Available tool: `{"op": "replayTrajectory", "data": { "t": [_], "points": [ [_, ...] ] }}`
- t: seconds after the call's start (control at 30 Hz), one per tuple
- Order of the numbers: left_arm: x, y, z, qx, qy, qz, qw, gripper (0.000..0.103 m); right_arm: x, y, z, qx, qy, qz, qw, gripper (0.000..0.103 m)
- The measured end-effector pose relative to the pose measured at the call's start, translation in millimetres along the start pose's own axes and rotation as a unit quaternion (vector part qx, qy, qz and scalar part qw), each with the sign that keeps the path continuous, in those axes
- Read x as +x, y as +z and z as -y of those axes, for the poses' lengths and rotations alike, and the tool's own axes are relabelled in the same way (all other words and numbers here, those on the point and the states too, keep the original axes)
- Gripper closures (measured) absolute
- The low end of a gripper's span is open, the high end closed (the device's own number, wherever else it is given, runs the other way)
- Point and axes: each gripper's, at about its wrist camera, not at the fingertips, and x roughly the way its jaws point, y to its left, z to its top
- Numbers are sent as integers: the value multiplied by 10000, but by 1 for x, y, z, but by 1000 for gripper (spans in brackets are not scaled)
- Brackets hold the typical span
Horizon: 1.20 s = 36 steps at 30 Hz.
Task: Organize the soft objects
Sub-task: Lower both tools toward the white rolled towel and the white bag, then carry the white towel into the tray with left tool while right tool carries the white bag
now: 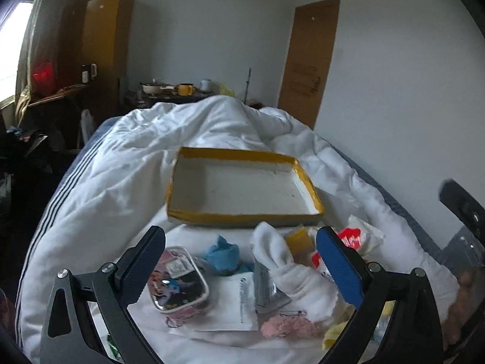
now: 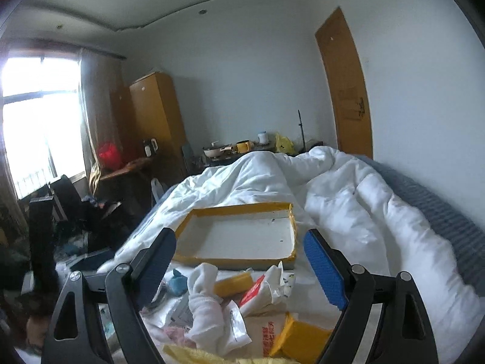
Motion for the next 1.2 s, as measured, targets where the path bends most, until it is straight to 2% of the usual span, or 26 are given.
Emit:
{"op": "replayTrajectory", "data": {
  "t": [0.1, 0.23, 0.37, 0.47, 0.57, 0.63, 0.73, 0.8, 0.83, 0.9, 0.97, 1.03, 1.1, 1.13, 1.2],
  "points": [
    [2, -2, -5, 273, 273, -89, 9992, 3, 1, -12, -1, 50, 150, -388, 9991, 14],
    [15, -4, 2, 255, -8, -507, 9984, 3, 25, -33, 13, 529, 214, -1084, 9925, 14],
    [38, -8, -1, 0, -530, -1034, 9932, 3, 60, -50, 53, 1383, 478, -1688, 9747, 14],
    [66, -20, -2, -267, -713, -1375, 9876, 3, 71, -55, 64, 1545, 549, -1835, 9693, 14],
    [85, -30, 3, -291, -862, -1651, 9821, 3, 79, -55, 68, 1548, 565, -1911, 9676, 14],
    [90, -35, 11, -194, -852, -1606, 9831, 3, 86, -60, 69, 1619, 732, -1830, 9669, 19],
    [93, -36, 23, 4, -748, -1602, 9842, 4, 94, -58, 67, 1503, 628, -1857, 9690, 19],
    [91, -32, 27, 20, -824, -1757, 9810, 4, 102, -55, 67, 1457, 534, -1933, 9688, 21],
    [93, -31, 29, 27, -849, -1829, 9794, 4, 105, -55, 69, 1468, 510, -1984, 9677, 26],
    [96, -28, 33, 52, -908, -1902, 9775, 11, 112, -58, 74, 1493, 492, -2093, 9651, 30],
    [95, -25, 39, 150, -938, -1928, 9766, 25, 121, -62, 76, 1573, 572, -2184, 9614, 32],
    [96, -24, 47, 305, -954, -1993, 9748, 32, 129, -67, 77, 1627, 660, -2267, 9580, 44],
    [100, -27, 54, 473, -946, -2082, 9724, 47, 131, -69, 78, 1679, 709, -2234, 9575, 56],
    [103, -29, 55, 495, -985, -2141, 9706, 53, 132, -69, 78, 1665, 736, -2247, 9573, 57],
    [105, -30, 55, 439, -1108, -2182, 9686, 54, 129, -68, 78, 1639, 750, -2207, 9585, 58]
  ]
}}
